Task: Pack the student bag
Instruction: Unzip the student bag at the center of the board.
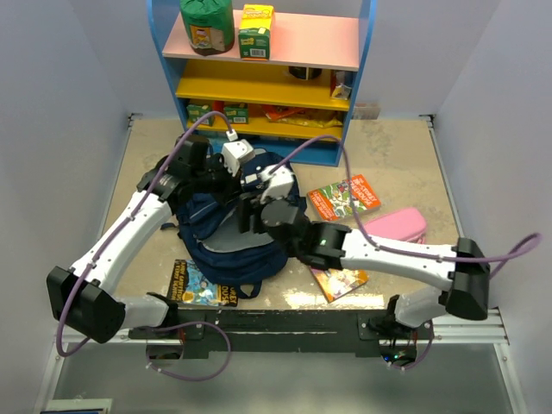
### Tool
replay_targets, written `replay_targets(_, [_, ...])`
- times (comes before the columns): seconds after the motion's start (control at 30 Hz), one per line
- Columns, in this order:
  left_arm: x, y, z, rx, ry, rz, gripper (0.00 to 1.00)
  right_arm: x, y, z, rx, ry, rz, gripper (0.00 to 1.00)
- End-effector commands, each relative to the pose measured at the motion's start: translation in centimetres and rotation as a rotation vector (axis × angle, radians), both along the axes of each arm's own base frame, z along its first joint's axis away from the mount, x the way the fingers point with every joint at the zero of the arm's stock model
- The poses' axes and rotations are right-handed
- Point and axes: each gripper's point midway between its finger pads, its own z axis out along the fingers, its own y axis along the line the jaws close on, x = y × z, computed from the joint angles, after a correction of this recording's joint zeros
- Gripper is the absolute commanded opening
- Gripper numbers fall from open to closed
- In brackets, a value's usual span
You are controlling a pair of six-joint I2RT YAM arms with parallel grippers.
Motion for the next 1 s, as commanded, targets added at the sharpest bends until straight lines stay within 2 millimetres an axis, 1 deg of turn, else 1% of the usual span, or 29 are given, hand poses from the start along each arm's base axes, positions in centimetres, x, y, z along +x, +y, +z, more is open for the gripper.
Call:
replay_targets(0.0, [1.8,0.0,4.6,-0.059,-0.208,0.004,0.0,3.0,-9.7,-4.1,0.039,0.256,-0.335,0.75])
replay_targets(0.03, [1.7,0.0,4.3,-0.054,-0.205,0.004,0.0,3.0,-12.0,-6.1,0.039,0.327,-0.408,0.75])
replay_targets(0.07, [1.6,0.1,4.1,-0.049,-0.202,0.0,0.0,3.1,-13.9,-5.8,0.081,0.349,-0.451,0.76])
replay_targets(0.1, [1.5,0.1,4.1,-0.048,-0.203,-0.001,0.0,4.3,-16.8,-6.5,0.102,0.377,-0.542,0.79])
replay_targets(0.13, [1.6,0.2,4.2,-0.046,-0.208,0.0,0.0,3.8,-18.9,-8.7,0.099,0.45,-0.598,0.82])
replay_targets(0.17, [1.5,0.2,4.1,-0.041,-0.211,-0.002,0.0,3.8,-20.6,-8.9,0.129,0.473,-0.637,0.84])
replay_targets(0.2, [1.5,0.2,4.2,-0.042,-0.213,-0.002,0.0,4.8,-23.7,-9.5,0.151,0.501,-0.732,0.85])
replay_targets(0.23, [1.5,0.3,4.3,-0.041,-0.219,-0.002,0.0,4.1,-25.2,-11.1,0.134,0.559,-0.762,0.86])
replay_targets(0.27, [1.5,0.2,4.3,-0.041,-0.22,-0.004,0.0,4.1,-26.8,-11.6,0.136,0.576,-0.808,0.87])
replay_targets(0.3, [1.5,0.2,4.4,-0.042,-0.222,-0.006,0.0,4.4,-29.2,-11.4,0.17,0.574,-0.881,0.89])
replay_targets(0.33, [1.5,0.2,4.3,-0.04,-0.221,-0.007,0.0,4.0,-30.6,-12.4,0.162,0.592,-0.917,0.92])
replay_targets(0.37, [1.5,0.2,4.3,-0.041,-0.222,-0.007,0.0,3.9,-31.4,-12.5,0.18,0.6,-0.931,0.92])
replay_targets(0.4, [1.5,0.3,4.2,-0.039,-0.219,-0.006,0.0,4.1,-33.3,-12.4,0.211,0.588,-0.984,0.93])
replay_targets(0.43, [1.5,0.2,4.2,-0.043,-0.215,-0.01,0.0,3.9,-34.3,-12.9,0.205,0.593,-1.005,0.94])
replay_targets(0.47, [1.3,0.1,4.1,-0.044,-0.212,-0.017,0.0,4.0,-34.8,-13.2,0.213,0.605,-1.007,0.94])
replay_targets(0.5, [1.1,0.1,4.0,-0.048,-0.211,-0.021,0.0,3.9,-36.6,-13.6,0.211,0.616,-1.058,0.95])
replay_targets(0.57, [1.0,0.1,4.0,-0.055,-0.215,-0.024,0.0,3.9,-37.8,-14.4,0.193,0.65,-1.095,0.95])
replay_targets(0.6, [0.8,0.1,3.9,-0.057,-0.213,-0.026,0.0,3.6,-39.1,-14.8,0.177,0.668,-1.145,0.96])
replay_targets(0.67, [0.8,0.1,4.0,-0.061,-0.222,-0.026,0.0,3.2,-40.2,-15.7,0.145,0.704,-1.195,0.97])
replay_targets(0.7, [0.7,0.1,3.7,-0.061,-0.217,-0.028,0.0,3.0,-41.0,-15.9,0.14,0.712,-1.222,0.98])
replay_targets(0.8, [0.6,-0.1,3.5,-0.067,-0.211,-0.036,0.0,2.7,-42.2,-16.4,0.132,0.699,-1.282,0.98])
replay_targets(0.87, [0.6,-0.1,3.5,-0.073,-0.214,-0.037,0.0,2.9,-42.4,-16.5,0.164,0.679,-1.292,0.99])
replay_targets(0.97, [0.6,-0.2,3.4,-0.081,-0.216,-0.035,0.0,3.0,-42.3,-17.8,0.206,0.673,-1.309,0.99])
